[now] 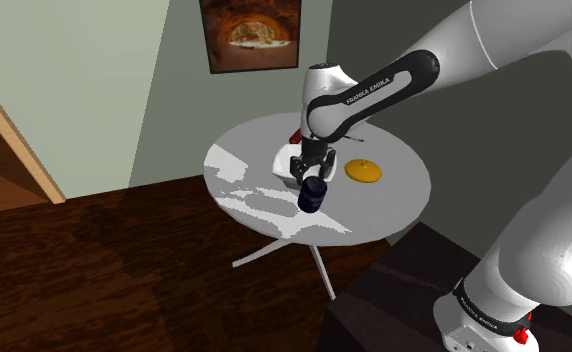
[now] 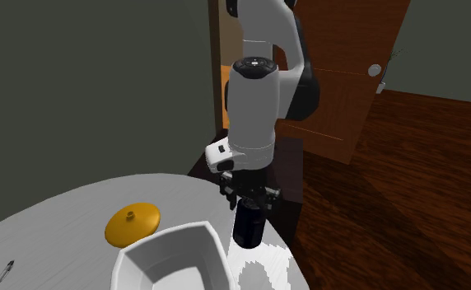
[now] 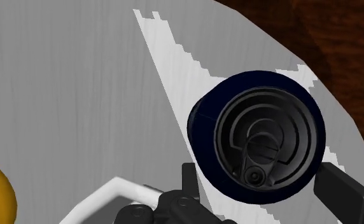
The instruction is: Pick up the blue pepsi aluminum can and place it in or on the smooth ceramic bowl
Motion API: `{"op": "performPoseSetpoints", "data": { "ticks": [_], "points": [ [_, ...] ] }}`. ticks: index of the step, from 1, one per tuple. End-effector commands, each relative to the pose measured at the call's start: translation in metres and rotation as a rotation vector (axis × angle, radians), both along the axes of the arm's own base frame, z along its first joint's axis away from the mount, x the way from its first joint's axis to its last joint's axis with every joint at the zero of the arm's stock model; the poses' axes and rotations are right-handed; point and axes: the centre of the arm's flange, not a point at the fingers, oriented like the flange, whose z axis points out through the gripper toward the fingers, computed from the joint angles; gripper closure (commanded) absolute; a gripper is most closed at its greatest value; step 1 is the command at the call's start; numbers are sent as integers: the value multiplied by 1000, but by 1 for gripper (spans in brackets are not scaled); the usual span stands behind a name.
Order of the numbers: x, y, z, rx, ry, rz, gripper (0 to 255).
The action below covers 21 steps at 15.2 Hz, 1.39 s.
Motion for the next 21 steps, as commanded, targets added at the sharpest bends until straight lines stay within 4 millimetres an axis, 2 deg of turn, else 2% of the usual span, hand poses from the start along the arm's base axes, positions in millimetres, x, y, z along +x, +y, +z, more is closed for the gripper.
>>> {"op": "performPoseSetpoints", "data": {
  "ticks": [1,21],
  "points": [
    [-1,0,12,0,-1,0,255],
    [-1,0,116,0,-1,0,255]
  ]
}}
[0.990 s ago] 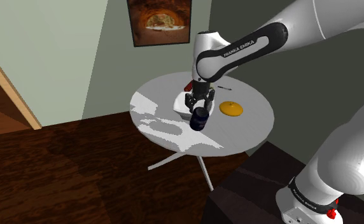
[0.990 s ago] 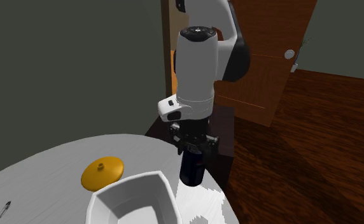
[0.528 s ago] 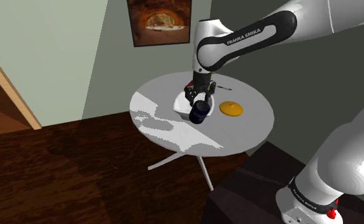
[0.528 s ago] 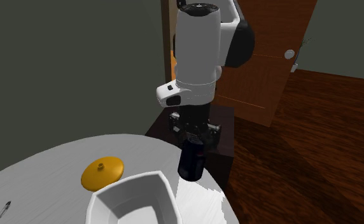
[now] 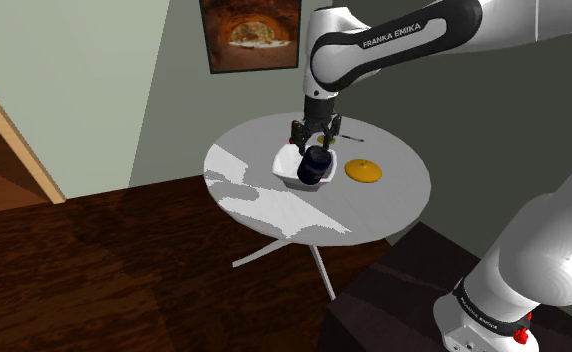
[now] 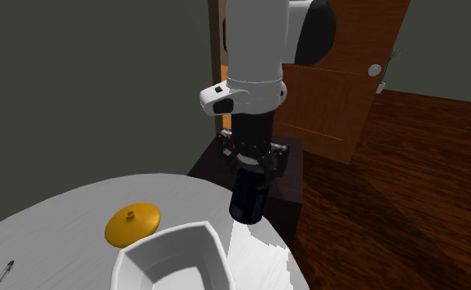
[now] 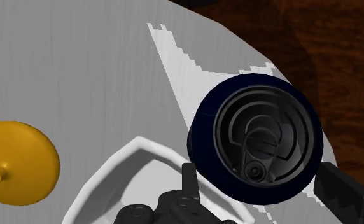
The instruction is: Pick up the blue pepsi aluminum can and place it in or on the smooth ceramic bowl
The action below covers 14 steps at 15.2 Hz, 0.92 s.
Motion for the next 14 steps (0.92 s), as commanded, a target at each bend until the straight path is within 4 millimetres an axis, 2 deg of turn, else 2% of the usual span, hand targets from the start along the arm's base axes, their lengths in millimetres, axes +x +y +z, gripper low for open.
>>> {"op": "performPoseSetpoints", "data": {
  "ticks": [1,14],
  "points": [
    [9,-7,8,0,0,0,255],
    [145,-106,43,0,0,0,255]
  ]
}}
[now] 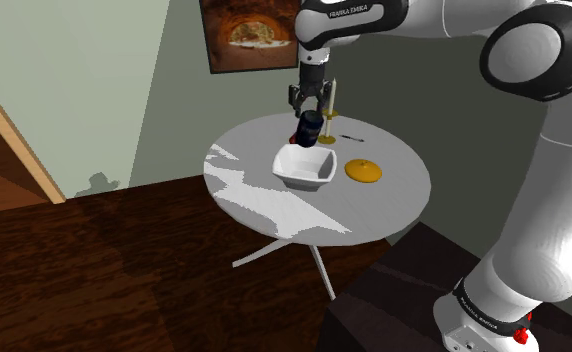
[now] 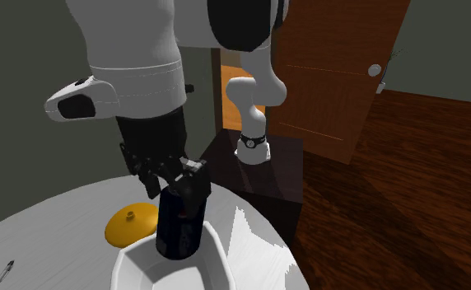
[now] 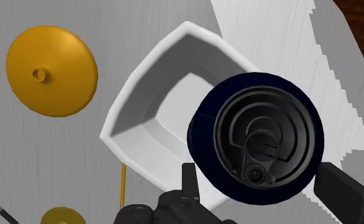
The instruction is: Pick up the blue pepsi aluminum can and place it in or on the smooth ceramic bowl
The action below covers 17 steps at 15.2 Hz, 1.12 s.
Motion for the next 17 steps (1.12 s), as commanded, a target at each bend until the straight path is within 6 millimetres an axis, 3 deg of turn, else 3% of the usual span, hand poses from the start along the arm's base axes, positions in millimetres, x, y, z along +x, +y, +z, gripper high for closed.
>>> {"op": "performPoseSetpoints", "data": {
  "ticks": [1,3,17],
  "points": [
    [21,-15,6,0,-1,0,255],
    [44,-32,12,0,-1,0,255],
    [44,-32,-62,0,-1,0,255]
  ]
}}
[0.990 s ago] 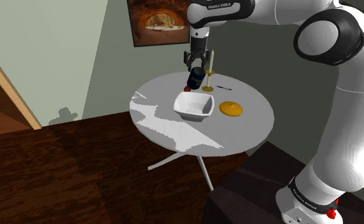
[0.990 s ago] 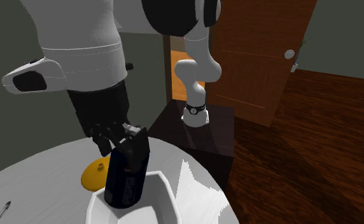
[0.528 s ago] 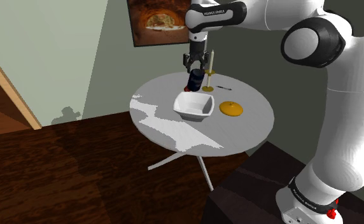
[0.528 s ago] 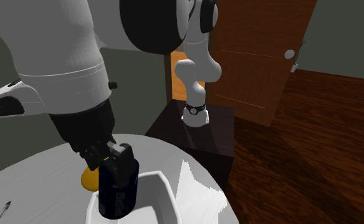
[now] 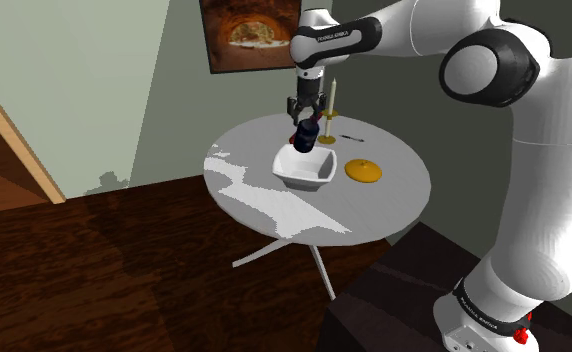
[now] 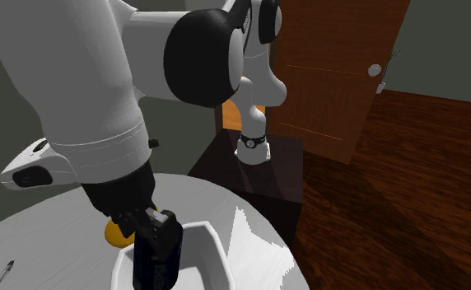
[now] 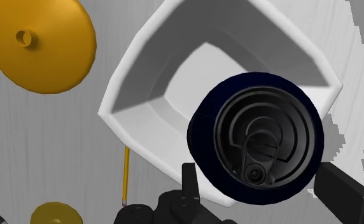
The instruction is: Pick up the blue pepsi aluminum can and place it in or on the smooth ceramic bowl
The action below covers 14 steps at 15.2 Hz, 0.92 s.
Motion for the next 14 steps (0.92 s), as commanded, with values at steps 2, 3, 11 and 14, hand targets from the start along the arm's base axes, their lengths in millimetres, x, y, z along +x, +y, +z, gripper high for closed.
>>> {"op": "performPoseSetpoints", "data": {
  "ticks": [2,3,11,14],
  "points": [
    [0,0,-16,0,-2,0,255],
    [0,0,-21,0,-2,0,255],
    [0,0,-48,0,-2,0,255],
    [0,0,-48,0,-2,0,255]
  ]
}}
